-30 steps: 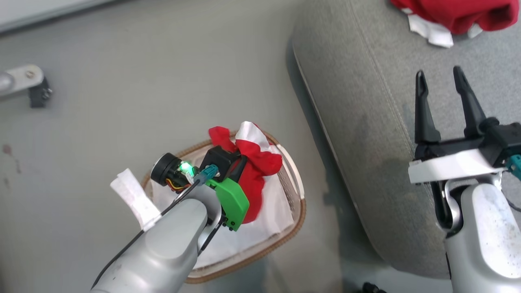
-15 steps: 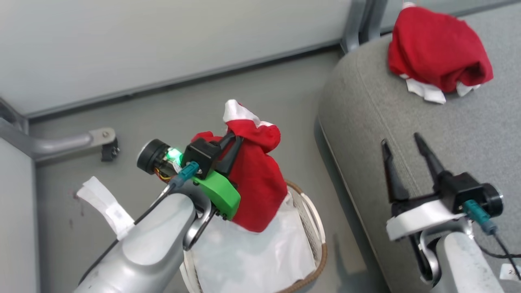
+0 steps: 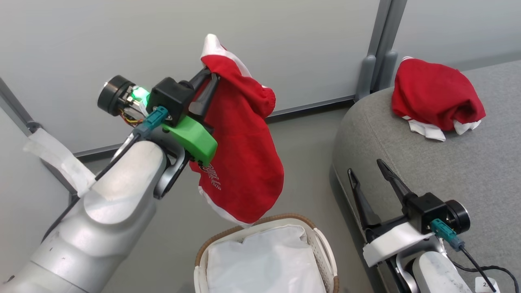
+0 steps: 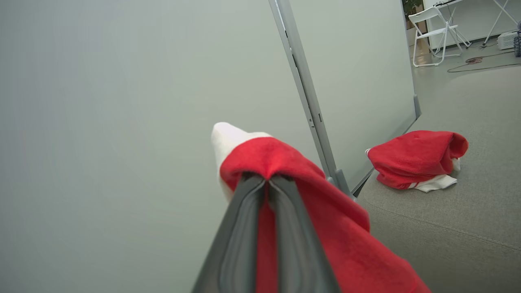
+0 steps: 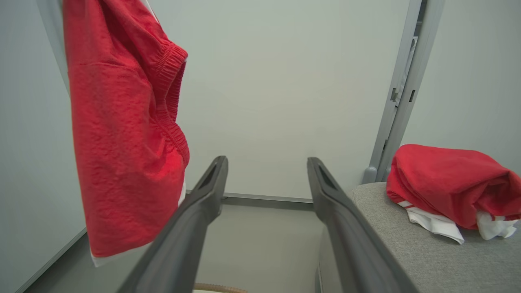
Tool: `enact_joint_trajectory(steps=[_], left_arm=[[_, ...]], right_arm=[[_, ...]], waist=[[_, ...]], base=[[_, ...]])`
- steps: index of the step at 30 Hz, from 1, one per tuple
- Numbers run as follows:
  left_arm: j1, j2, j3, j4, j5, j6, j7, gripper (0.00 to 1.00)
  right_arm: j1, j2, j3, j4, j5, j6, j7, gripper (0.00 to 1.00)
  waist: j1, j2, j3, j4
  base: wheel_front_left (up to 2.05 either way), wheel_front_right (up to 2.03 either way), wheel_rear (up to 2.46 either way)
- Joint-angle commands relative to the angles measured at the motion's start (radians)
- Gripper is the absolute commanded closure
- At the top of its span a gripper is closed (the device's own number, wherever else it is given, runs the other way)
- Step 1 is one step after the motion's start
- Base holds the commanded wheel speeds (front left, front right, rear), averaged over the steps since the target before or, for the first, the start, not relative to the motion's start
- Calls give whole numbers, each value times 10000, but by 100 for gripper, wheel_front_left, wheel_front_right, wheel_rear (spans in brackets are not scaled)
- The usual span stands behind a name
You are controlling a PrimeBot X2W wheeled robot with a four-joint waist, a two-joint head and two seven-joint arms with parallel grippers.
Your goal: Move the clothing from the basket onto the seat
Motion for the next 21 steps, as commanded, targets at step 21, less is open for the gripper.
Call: enact_joint_trajectory(steps=[21], left_arm=[[-1185, -575, -456, -363, 13, -279, 384, 100]], right_arm=[[-2272, -38, 3093, 2193, 590, -11, -17, 0]], waist=[[1, 0, -350, 597]], base=[[0, 0, 0]])
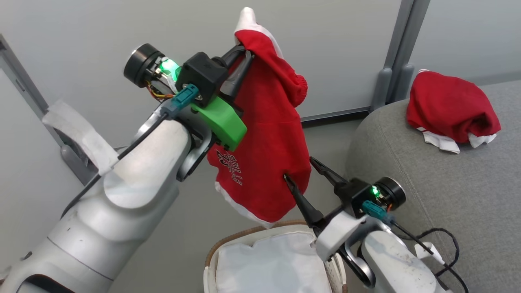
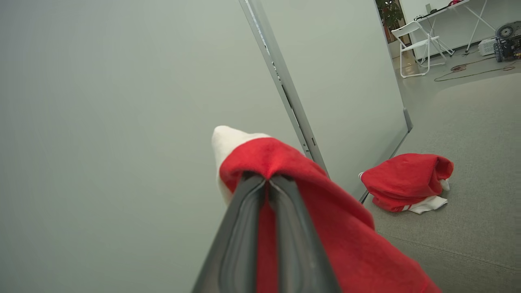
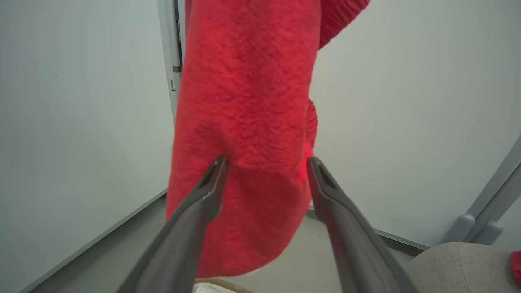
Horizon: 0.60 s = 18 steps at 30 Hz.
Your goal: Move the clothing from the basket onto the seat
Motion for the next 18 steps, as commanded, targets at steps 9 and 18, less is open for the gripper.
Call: enact_joint_trajectory(steps=[9, 18], left_arm=[[-60, -382, -442, -369, -86, -177, -133, 100], [78, -530, -573, -573, -341, -208, -147, 100]], right_arm=[[-1401, -35, 901, 1006, 302, -12, -16, 0], [-2020, -33, 1373, 1471, 839, -12, -17, 100]], waist=[[1, 0, -61, 256], [1, 0, -77, 392]], base=[[0, 0, 0], [0, 0, 0]])
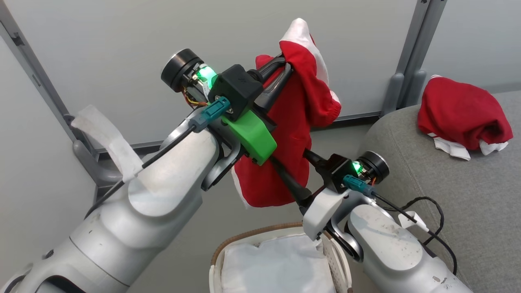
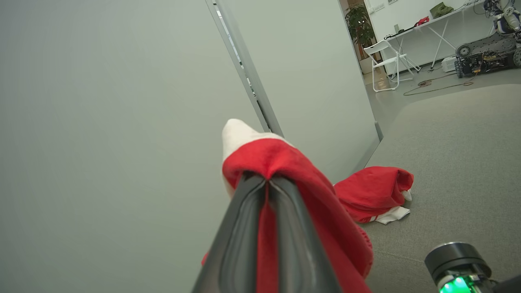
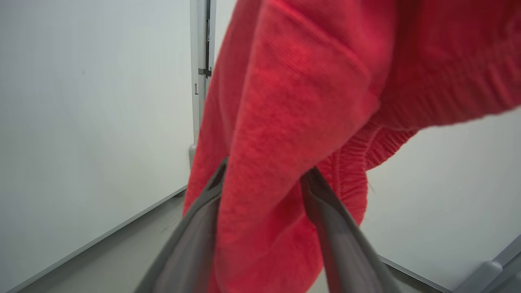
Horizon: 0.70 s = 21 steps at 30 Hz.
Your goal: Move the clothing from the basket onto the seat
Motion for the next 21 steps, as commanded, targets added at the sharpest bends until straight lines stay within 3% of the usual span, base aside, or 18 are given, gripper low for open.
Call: enact_joint_trajectory(steps=[1, 12, 14, 16, 17, 21], left_arm=[[116, 10, 40, -3, -92, 25, -59, 100], [742, 311, 342, 368, -663, 220, -116, 100], [926, 350, 401, 465, -817, 256, -178, 71], [1141, 375, 451, 548, -940, 307, -237, 56], [1276, 369, 478, 579, -989, 350, -284, 3], [1823, 317, 543, 781, -1166, 445, -501, 0]], right_arm=[[-107, -29, 52, 29, 129, -14, -16, 100], [112, -31, -314, -284, -21, -13, -17, 100], [162, -31, -502, -397, -67, -13, -17, 100], [197, -31, -732, -529, -155, -14, -17, 100], [215, -31, -900, -600, -203, -14, -17, 100], [290, -29, -1546, -860, -508, -13, -17, 100]], waist=[[0, 0, 10, 13], [0, 0, 148, -117], [0, 0, 170, -153], [0, 0, 191, -178], [0, 0, 204, -188], [0, 0, 257, -194]], base=[[0, 0, 0], [0, 0, 0], [0, 0, 0], [0, 0, 0], [0, 0, 0], [0, 0, 0]])
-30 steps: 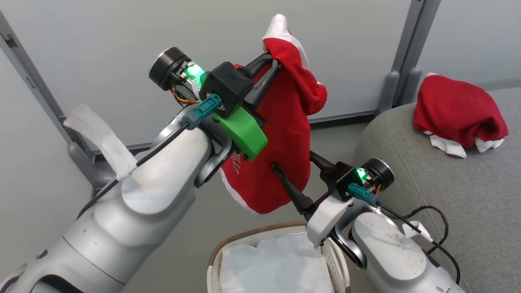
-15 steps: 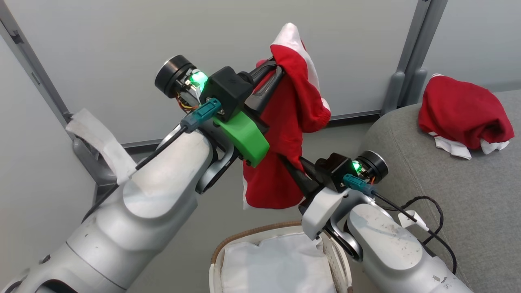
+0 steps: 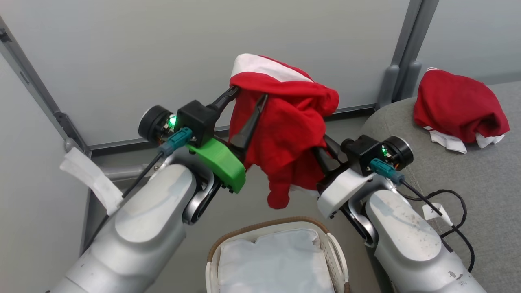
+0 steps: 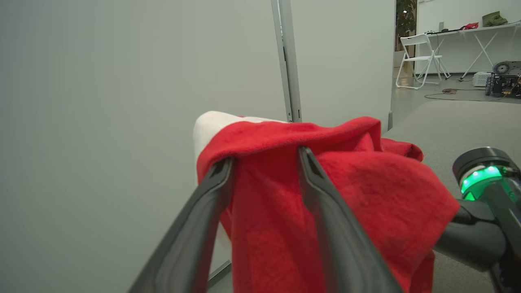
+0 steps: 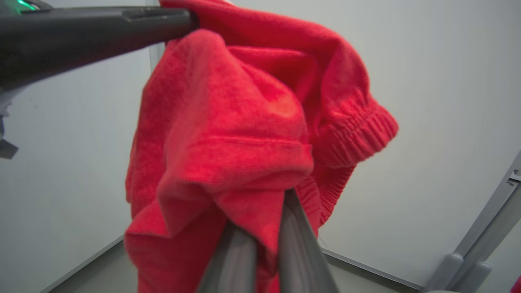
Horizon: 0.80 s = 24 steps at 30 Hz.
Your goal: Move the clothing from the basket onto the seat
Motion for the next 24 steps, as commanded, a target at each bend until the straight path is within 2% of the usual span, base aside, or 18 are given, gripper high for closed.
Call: enact_joint_trajectory(steps=[1, 11, 24], left_arm=[[302, -19, 18, 103, -59, 74, -101, 0], [1792, -313, 86, 727, -339, -18, -393, 0], [3233, -843, 663, 1066, 62, -186, -422, 0]], right_arm=[[146, -33, -192, -112, -158, -14, -17, 100], [373, -60, -1642, -751, -896, -13, -17, 100], [853, -110, -2582, -1254, -1219, -14, -17, 100]], waist=[[0, 0, 16, 3], [0, 0, 143, -39], [0, 0, 352, -460]], base=[[0, 0, 0], [0, 0, 0], [0, 0, 0]])
